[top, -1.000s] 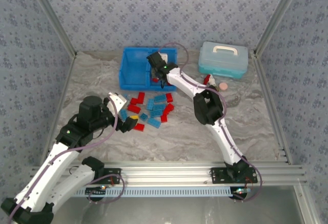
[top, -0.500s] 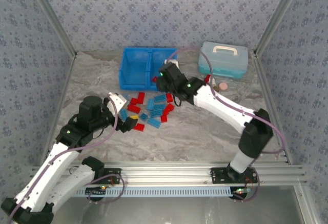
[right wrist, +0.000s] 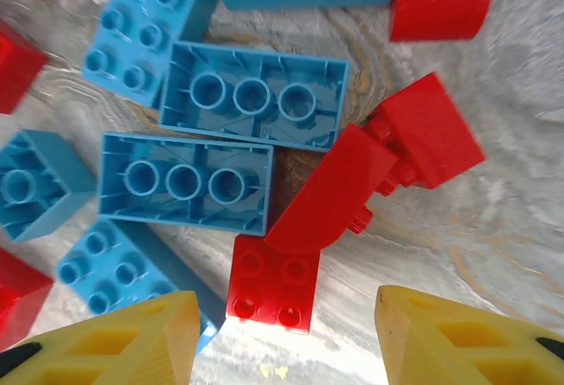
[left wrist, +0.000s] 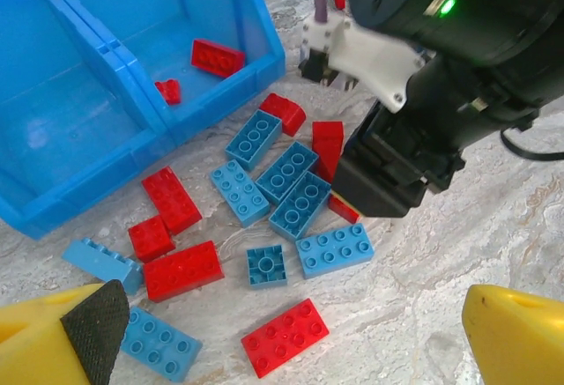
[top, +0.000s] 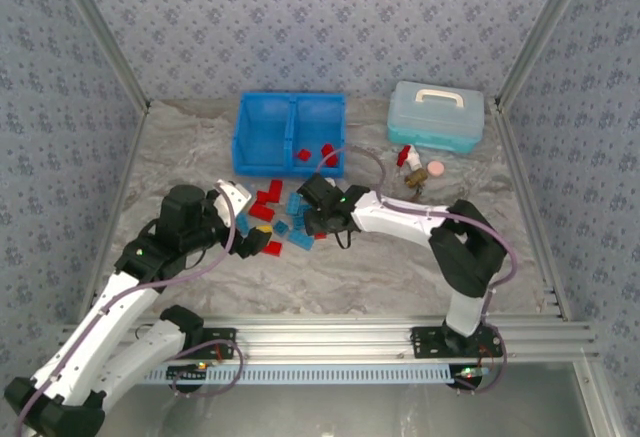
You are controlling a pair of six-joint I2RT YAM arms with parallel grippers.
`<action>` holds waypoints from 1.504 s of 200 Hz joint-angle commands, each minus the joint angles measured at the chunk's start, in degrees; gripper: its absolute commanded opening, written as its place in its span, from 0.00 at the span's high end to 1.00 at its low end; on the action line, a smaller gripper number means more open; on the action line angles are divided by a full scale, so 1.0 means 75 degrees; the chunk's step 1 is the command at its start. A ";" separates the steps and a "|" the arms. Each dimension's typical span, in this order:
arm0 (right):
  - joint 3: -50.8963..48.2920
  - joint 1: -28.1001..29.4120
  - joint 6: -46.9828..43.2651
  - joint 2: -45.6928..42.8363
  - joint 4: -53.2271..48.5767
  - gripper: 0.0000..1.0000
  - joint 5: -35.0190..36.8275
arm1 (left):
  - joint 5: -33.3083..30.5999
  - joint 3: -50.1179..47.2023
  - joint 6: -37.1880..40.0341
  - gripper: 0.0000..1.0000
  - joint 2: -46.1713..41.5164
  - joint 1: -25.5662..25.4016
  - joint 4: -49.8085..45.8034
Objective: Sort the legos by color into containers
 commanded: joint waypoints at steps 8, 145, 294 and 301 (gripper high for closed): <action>0.0116 -0.0135 0.0442 0.0362 0.0300 0.44 -0.0317 | -0.0033 0.0034 -0.0057 0.01 -0.0011 -0.0064 0.0075; -0.0004 -0.0010 0.0790 0.0375 -0.0028 0.65 0.0185 | -0.0068 0.0050 -0.0026 0.01 0.0006 -0.0115 0.0017; 0.4504 -0.1223 -0.1000 0.1408 0.0212 0.67 0.1298 | -0.0232 0.0080 -0.0048 0.01 -0.0162 -0.0130 0.0036; 0.4829 -0.1337 -0.1030 0.1732 0.0173 0.67 0.1265 | -0.0239 0.0077 -0.0044 0.01 -0.0166 -0.0127 0.0030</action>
